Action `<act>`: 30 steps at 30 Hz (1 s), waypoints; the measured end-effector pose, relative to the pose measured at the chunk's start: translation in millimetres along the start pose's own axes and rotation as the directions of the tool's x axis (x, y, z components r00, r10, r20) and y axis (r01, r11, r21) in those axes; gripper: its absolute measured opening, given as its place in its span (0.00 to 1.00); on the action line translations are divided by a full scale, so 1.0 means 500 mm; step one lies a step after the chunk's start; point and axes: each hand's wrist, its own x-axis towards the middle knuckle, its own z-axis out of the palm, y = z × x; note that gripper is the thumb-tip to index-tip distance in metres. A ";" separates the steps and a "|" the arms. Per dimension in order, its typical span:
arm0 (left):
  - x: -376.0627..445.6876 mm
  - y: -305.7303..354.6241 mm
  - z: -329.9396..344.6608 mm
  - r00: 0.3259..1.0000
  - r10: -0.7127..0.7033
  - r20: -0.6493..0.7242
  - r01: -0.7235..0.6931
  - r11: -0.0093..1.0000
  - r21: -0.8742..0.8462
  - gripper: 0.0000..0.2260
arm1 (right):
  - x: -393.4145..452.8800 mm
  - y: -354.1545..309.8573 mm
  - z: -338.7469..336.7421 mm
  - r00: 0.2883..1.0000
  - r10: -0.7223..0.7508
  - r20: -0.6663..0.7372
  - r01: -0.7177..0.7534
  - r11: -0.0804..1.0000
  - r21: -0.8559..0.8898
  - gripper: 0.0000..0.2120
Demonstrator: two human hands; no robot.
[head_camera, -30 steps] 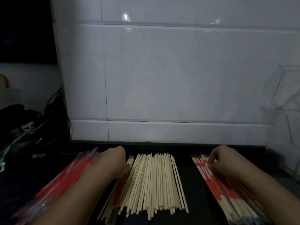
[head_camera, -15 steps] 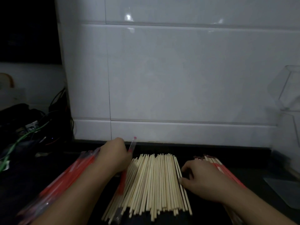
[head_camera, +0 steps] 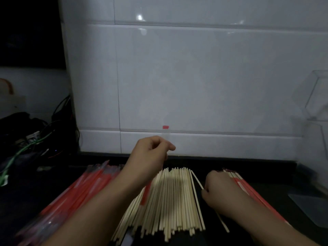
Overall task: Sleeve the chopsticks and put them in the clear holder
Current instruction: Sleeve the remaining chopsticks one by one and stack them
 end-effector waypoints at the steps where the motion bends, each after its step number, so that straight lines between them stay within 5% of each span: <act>1: -0.001 0.001 -0.001 1.000 0.004 0.003 -0.004 1.000 0.003 0.11 | 0.003 0.001 -0.002 1.000 0.008 -0.006 -0.008 1.000 -0.011 0.14; 11: -0.002 0.007 -0.014 0.999 0.039 0.025 -0.038 0.999 -0.016 0.08 | 0.016 0.045 -0.015 0.983 0.173 0.054 -0.181 0.944 0.277 0.12; 15: -0.001 0.006 -0.013 0.999 0.030 0.035 -0.027 0.995 -0.100 0.07 | 0.017 0.053 -0.005 0.992 0.110 0.057 -0.120 0.965 0.234 0.14; 18: 0.005 -0.007 -0.016 0.995 0.099 0.000 -0.098 0.989 0.111 0.06 | 0.015 0.050 0.008 0.995 0.057 0.084 -0.073 0.979 0.191 0.18; 22: 0.005 -0.016 -0.019 0.969 0.249 0.001 -0.225 0.873 0.434 0.08 | 0.012 0.036 0.004 0.998 0.038 0.057 -0.045 0.992 0.122 0.11; 30: 0.006 -0.021 -0.017 0.958 0.280 0.059 -0.266 0.799 0.539 0.07 | -0.007 0.015 -0.027 0.989 0.128 0.071 -0.137 0.981 0.140 0.11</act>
